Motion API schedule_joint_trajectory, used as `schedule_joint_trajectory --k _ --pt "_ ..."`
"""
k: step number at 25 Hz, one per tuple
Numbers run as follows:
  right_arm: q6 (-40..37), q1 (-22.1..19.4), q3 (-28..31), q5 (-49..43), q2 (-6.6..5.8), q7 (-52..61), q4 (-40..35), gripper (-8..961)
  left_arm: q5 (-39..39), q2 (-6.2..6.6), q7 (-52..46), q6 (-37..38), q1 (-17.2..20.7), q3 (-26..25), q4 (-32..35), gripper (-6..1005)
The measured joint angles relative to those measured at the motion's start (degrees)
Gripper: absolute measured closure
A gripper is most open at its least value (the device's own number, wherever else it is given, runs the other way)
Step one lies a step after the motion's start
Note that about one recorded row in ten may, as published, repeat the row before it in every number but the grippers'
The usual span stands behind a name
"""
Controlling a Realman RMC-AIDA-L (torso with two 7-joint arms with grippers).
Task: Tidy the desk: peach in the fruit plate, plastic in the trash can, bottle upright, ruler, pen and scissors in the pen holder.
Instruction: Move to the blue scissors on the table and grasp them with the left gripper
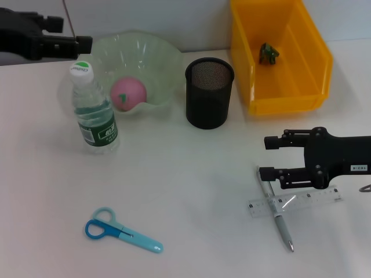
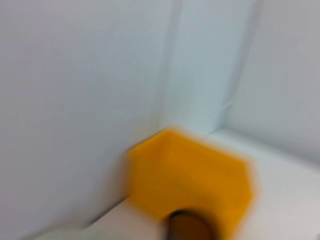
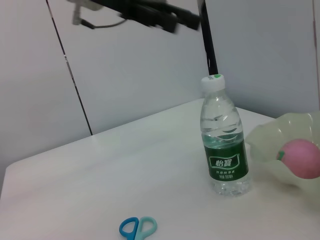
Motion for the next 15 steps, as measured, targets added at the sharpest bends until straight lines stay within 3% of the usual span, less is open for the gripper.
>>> schedule_joint_trajectory --k 3,4,7,8,15 --pt "-0.38 0.24 0.0 0.0 -0.01 0.0 0.0 214 -14.43 0.81 8.1 6.55 3.99 -0.48 -3.37 189" --pt "-0.38 0.24 0.0 0.0 -0.01 0.0 0.0 214 -14.43 0.81 8.1 6.55 3.99 -0.48 -3.37 189" --pt "-0.6 0.34 0.01 0.0 -0.05 0.0 0.0 214 -20.79 0.22 14.13 10.3 5.86 -0.26 -8.35 189" --pt "-0.65 0.35 0.01 0.0 -0.13 0.0 0.0 214 -23.49 -0.63 19.06 12.86 6.33 0.21 -13.87 189" --pt "-0.75 0.38 0.01 0.0 -0.43 0.0 0.0 214 -24.49 -1.98 28.72 15.21 6.01 3.29 -24.41 190"
